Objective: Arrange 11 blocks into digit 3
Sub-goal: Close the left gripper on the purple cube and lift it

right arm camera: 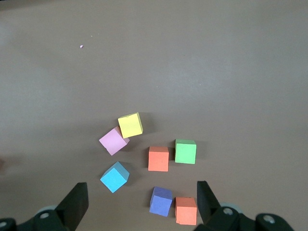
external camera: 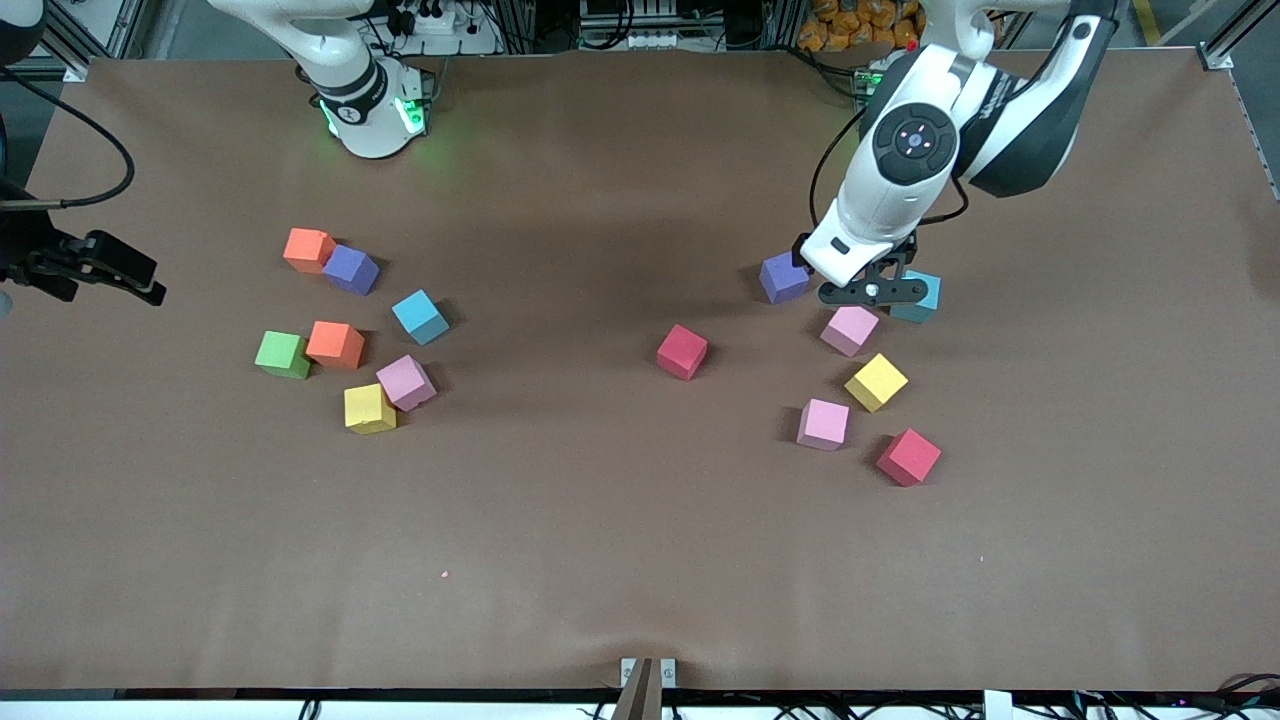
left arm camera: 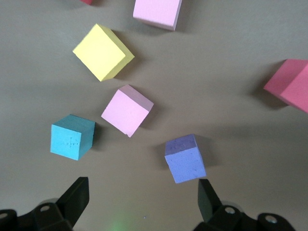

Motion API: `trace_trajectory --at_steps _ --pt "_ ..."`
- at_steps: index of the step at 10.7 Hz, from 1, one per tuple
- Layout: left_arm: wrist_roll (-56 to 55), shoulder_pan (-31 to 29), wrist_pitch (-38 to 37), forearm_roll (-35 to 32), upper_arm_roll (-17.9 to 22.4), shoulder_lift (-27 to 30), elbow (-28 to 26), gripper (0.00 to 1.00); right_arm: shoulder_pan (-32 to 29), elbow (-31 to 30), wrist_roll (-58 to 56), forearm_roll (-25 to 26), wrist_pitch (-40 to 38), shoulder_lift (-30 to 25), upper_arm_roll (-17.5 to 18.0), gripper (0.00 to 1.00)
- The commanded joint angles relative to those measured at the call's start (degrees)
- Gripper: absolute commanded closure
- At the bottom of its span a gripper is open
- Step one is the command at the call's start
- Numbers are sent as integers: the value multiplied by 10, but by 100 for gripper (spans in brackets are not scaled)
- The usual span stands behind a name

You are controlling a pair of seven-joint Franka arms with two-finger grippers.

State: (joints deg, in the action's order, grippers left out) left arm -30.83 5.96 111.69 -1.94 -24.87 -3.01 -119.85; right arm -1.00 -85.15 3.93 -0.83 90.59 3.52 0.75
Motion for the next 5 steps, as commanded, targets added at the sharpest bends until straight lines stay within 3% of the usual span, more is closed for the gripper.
trace_trajectory --at_steps 1,5 --pt "-12 2 45 6 1 13 -48 0 -1 10 5 -3 -9 5 2 0" --pt "-74 41 86 4 1 -25 -73 0 -1 9 5 -3 -9 8 2 0"
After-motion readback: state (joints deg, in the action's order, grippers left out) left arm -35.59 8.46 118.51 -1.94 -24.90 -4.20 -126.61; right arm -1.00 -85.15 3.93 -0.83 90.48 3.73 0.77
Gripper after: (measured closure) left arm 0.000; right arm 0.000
